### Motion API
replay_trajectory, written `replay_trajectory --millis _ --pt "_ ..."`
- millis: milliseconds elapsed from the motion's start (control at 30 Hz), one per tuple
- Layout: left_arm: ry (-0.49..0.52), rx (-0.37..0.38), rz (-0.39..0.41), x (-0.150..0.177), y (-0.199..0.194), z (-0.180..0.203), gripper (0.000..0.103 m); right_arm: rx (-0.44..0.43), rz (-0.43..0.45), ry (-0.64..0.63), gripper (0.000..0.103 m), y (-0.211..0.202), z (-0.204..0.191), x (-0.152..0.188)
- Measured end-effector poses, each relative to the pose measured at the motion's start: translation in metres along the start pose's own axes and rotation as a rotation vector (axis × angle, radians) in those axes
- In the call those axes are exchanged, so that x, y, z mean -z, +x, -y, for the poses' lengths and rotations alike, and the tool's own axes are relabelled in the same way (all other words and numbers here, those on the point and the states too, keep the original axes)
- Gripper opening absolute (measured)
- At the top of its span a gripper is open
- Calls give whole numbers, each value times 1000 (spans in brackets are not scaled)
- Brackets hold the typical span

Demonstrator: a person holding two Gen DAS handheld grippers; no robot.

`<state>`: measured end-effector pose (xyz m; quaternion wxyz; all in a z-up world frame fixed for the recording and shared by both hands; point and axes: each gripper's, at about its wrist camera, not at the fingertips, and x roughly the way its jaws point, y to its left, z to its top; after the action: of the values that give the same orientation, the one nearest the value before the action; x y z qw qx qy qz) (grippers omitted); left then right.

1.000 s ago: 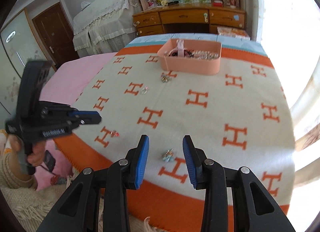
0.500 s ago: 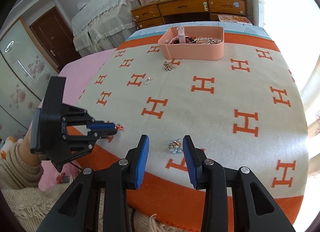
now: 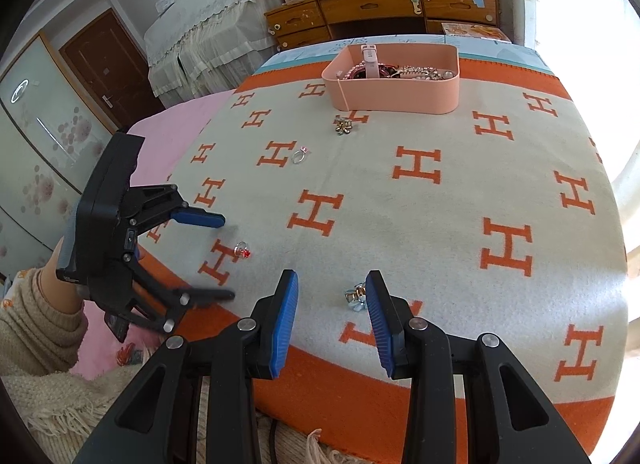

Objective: Organize jewelry
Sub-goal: 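Move the left tool to the pink-stone ring and grasp it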

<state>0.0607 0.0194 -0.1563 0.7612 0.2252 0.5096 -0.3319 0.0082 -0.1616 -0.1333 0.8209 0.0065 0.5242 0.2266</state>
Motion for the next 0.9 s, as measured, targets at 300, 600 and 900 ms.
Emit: replay_trajectory --millis 300,600,900 --pt "33 48 10 -9 4 -9 54 0 -15 -2 36 9 -3 -4" --pt "120 62 7 -9 0 -11 23 4 -20 2 36 13 -4 -6" --pt "155 67 25 -10 0 -5 13 42 -21 -56 36 24 -18 -17"
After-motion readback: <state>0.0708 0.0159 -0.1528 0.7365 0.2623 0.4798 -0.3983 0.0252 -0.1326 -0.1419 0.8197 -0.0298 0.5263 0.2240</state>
